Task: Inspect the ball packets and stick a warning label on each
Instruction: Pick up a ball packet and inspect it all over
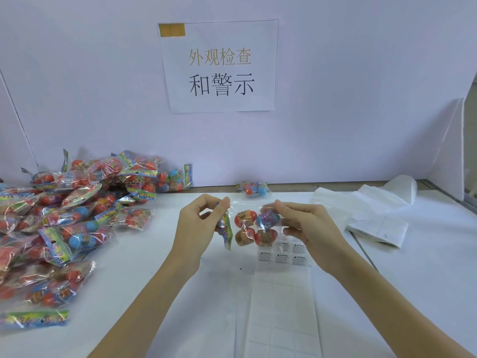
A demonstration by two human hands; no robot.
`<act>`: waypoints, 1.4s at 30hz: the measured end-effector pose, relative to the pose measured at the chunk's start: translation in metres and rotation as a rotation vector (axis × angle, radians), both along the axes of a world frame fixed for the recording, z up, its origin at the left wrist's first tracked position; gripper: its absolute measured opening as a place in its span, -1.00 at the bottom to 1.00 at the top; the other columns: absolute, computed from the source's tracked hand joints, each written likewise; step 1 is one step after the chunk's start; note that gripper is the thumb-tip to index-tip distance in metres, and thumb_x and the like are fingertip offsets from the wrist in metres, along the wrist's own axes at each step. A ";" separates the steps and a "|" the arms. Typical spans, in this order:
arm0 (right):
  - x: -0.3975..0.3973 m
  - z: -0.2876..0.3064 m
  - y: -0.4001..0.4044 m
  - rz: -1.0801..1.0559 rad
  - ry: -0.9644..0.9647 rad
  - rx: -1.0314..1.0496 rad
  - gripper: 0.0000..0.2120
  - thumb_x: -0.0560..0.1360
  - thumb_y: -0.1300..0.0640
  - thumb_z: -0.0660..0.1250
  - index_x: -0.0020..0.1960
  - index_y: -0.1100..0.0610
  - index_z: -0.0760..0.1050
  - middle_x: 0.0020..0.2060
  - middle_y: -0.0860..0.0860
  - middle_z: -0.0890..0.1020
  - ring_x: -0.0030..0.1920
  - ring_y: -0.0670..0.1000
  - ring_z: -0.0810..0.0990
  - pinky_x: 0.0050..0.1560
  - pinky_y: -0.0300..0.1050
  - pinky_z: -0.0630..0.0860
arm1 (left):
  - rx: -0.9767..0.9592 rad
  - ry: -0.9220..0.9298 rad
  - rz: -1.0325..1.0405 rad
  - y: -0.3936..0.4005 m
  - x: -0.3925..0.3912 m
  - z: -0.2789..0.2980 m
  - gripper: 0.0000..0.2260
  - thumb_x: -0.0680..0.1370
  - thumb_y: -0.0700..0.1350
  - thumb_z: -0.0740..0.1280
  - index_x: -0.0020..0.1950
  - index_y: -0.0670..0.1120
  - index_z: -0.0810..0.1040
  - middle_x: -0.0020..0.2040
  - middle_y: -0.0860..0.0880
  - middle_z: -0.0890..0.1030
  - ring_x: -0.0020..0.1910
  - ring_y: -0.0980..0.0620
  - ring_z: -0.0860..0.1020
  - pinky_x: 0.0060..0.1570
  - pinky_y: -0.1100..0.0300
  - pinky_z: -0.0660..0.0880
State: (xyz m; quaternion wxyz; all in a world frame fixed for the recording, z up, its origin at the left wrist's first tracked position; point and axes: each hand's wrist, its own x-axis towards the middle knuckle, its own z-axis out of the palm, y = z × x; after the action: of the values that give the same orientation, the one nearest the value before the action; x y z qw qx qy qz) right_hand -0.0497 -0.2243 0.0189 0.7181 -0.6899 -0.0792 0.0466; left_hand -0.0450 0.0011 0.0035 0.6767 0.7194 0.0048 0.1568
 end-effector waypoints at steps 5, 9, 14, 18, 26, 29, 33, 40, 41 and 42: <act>0.001 -0.002 0.000 -0.029 0.056 0.108 -0.76 0.62 -0.01 0.38 0.09 0.07 0.77 0.03 0.08 0.77 -0.14 -0.04 0.64 -0.10 -0.21 0.50 | -0.011 0.077 -0.148 -0.001 -0.002 -0.001 -0.75 0.62 0.08 0.36 0.09 -0.08 0.67 -0.19 0.02 0.66 -0.16 0.06 0.60 -0.01 0.11 0.59; 0.008 -0.001 -0.010 -0.056 0.097 0.200 -0.71 0.57 -0.03 0.42 0.12 0.14 0.75 0.05 0.11 0.76 -0.15 -0.03 0.57 -0.11 -0.20 0.52 | 0.046 0.138 -0.338 -0.006 -0.007 0.001 -0.74 0.60 0.05 0.41 0.12 -0.12 0.69 -0.08 -0.08 0.71 -0.16 -0.02 0.65 -0.02 0.14 0.62; 0.007 -0.002 -0.007 0.062 0.035 0.130 -0.61 0.53 -0.21 0.36 0.24 -0.04 0.71 0.11 0.08 0.75 -0.07 -0.02 0.63 0.02 -0.14 0.52 | 0.015 0.072 -0.239 -0.005 -0.009 -0.001 -0.84 0.68 -0.15 0.35 0.02 -0.23 0.64 -0.12 -0.14 0.70 -0.28 -0.12 0.68 -0.09 0.12 0.64; 0.004 -0.005 -0.001 0.171 0.013 -0.119 -0.49 0.55 -0.13 0.44 0.46 -0.27 0.39 0.00 0.09 0.77 -0.05 0.05 0.75 -0.09 -0.16 0.58 | -0.042 0.022 -0.162 -0.003 -0.005 -0.004 -0.84 0.69 -0.16 0.32 0.08 -0.25 0.61 -0.04 -0.24 0.68 -0.28 -0.10 0.68 -0.11 0.16 0.65; 0.005 -0.002 -0.010 0.175 0.019 -0.080 -0.81 0.61 0.15 0.43 0.19 0.19 0.61 -0.22 0.17 0.71 -0.32 0.02 0.64 -0.32 -0.25 0.50 | 0.059 0.017 -0.123 -0.004 0.001 -0.010 -0.85 0.70 -0.14 0.30 0.00 -0.12 0.63 -0.32 -0.04 0.56 -0.43 -0.04 0.51 -0.28 0.21 0.55; 0.006 -0.001 -0.013 0.187 0.010 -0.099 -0.80 0.60 0.13 0.44 0.19 0.18 0.62 -0.22 0.17 0.71 -0.30 0.03 0.62 -0.30 -0.24 0.50 | 0.109 0.051 -0.114 -0.005 0.003 -0.012 -0.82 0.72 -0.18 0.25 -0.01 -0.13 0.60 -0.35 0.01 0.55 -0.44 0.01 0.49 -0.32 0.28 0.51; 0.009 -0.002 -0.018 0.218 0.014 -0.094 -0.89 0.63 0.21 0.40 0.07 0.16 0.70 -0.33 0.06 0.55 -0.31 0.00 0.45 -0.25 -0.19 0.45 | 0.150 0.123 -0.158 -0.005 0.001 -0.011 -0.89 0.70 -0.17 0.28 0.16 0.01 0.55 -0.09 -0.06 0.64 -0.22 0.06 0.58 -0.20 0.21 0.56; 0.013 -0.001 -0.021 0.316 0.089 -0.173 -0.75 0.65 0.36 0.19 0.11 0.34 0.65 -0.34 -0.02 0.20 -0.33 0.00 0.11 -0.35 -0.19 0.09 | -0.022 0.137 -0.413 -0.009 -0.005 0.000 -0.73 0.61 0.13 0.39 0.17 0.01 0.72 0.09 -0.02 0.74 0.02 0.03 0.68 0.00 0.21 0.59; 0.013 -0.002 -0.020 0.314 0.101 -0.171 -0.74 0.64 0.37 0.18 0.11 0.34 0.65 -0.34 -0.02 0.19 -0.33 0.00 0.11 -0.36 -0.19 0.08 | 0.027 0.116 -0.399 -0.011 -0.007 -0.001 -0.79 0.62 0.08 0.40 0.09 0.01 0.75 0.07 -0.01 0.74 0.00 0.02 0.69 -0.04 0.23 0.59; 0.013 -0.003 -0.018 0.306 0.109 -0.163 -0.73 0.64 0.38 0.17 0.13 0.32 0.65 -0.34 -0.01 0.18 -0.33 0.00 0.10 -0.36 -0.19 0.08 | 0.068 0.088 -0.363 -0.012 -0.008 -0.003 -0.87 0.62 0.00 0.42 0.02 0.01 0.76 0.05 0.00 0.74 -0.01 0.01 0.69 -0.07 0.24 0.60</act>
State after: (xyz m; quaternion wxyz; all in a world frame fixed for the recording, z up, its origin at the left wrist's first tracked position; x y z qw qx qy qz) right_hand -0.0372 -0.2426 0.0161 0.6475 -0.7221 -0.1405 0.1989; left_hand -0.0530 -0.0108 0.0000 0.6681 0.7372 -0.1007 0.0006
